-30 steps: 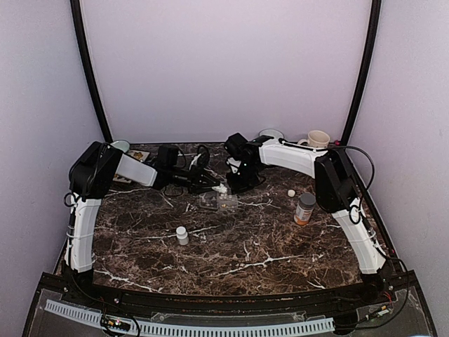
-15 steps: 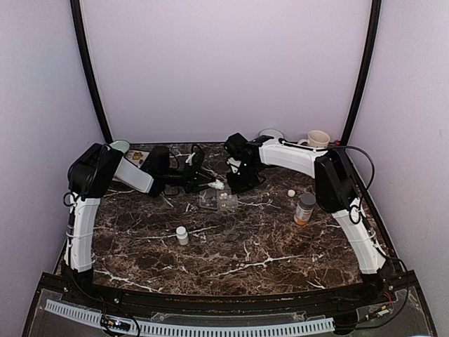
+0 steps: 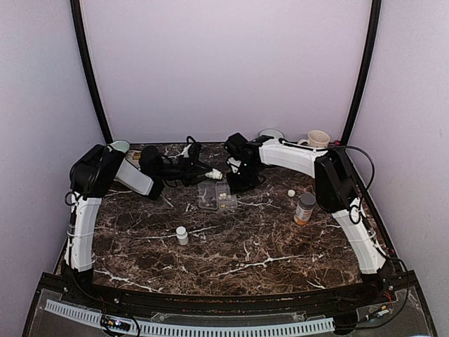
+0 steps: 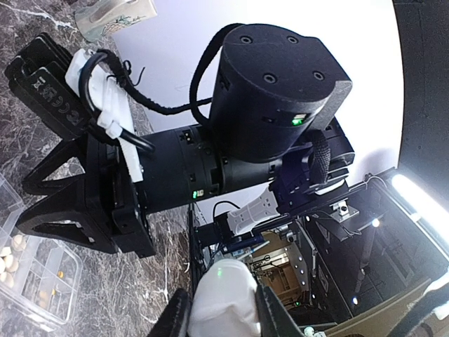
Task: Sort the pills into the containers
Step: Pour the pill into the compartment of the pill container, then pick up the lid of the pill bottle from the center of the board.
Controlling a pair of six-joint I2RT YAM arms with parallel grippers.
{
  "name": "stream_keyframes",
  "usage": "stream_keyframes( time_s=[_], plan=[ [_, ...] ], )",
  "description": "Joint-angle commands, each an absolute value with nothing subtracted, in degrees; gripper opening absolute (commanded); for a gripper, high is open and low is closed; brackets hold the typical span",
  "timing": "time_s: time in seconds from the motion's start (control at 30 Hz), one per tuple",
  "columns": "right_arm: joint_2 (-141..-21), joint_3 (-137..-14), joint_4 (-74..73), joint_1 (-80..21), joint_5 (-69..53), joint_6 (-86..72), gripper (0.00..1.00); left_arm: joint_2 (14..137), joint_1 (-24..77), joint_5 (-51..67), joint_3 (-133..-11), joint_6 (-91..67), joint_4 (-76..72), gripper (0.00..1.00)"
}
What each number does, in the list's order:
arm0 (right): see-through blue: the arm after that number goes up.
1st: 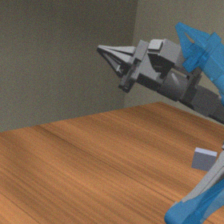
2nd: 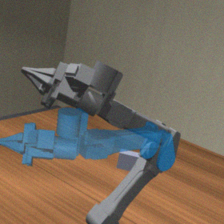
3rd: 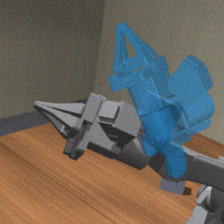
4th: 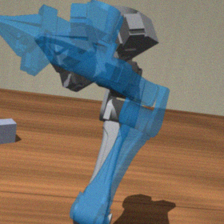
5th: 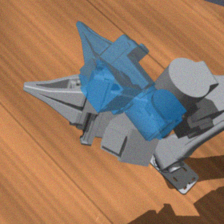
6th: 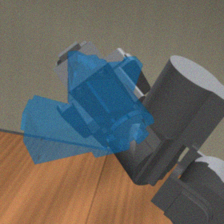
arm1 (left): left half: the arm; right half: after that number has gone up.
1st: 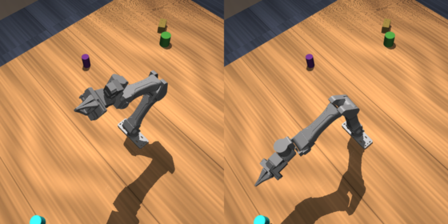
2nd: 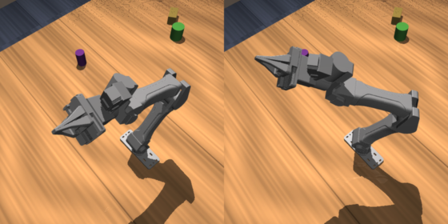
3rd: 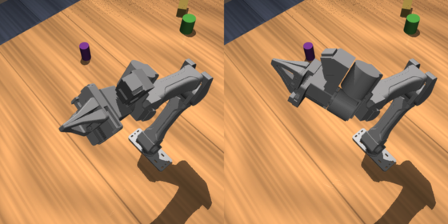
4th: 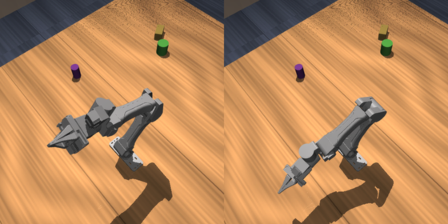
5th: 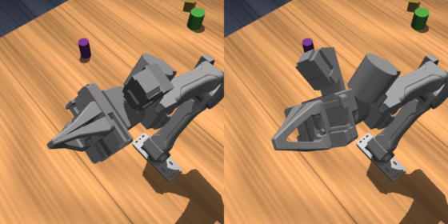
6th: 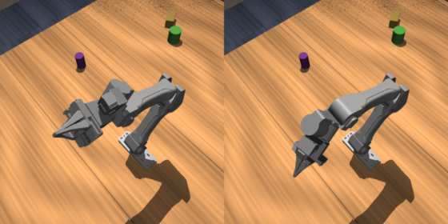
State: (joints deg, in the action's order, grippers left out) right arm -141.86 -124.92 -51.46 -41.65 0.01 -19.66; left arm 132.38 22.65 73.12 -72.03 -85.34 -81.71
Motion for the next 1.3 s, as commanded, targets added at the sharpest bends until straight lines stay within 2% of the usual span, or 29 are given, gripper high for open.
stream_keyframes(
  time_s=[0.0, 0.3, 0.87, 1.27],
  plan=[
    [-138.3, -125.9, -50.9, -41.7, 0.7, -20.4, 0.39, 132.4, 22.3, 73.6, -72.2, -89.3, -88.1, 0.00],
    [-136.9, -125.8, -50.2, -41.6, 1.6, -20.8, 0.40, 131.8, 22.1, 73.3, -72.4, -89.7, -88.3, 0.00],
    [-133.0, -125.1, -49.1, -41.2, 3.5, -21.2, 0.42, 124.3, 21.5, 71.8, -71.7, -76.6, -71.5, 0.00],
    [-123.7, -115.5, -51.9, -34.7, 10.3, -18.4, 0.42, 120.8, 21.3, 70.7, -71.6, -72.0, -65.2, 0.00]
  ],
)
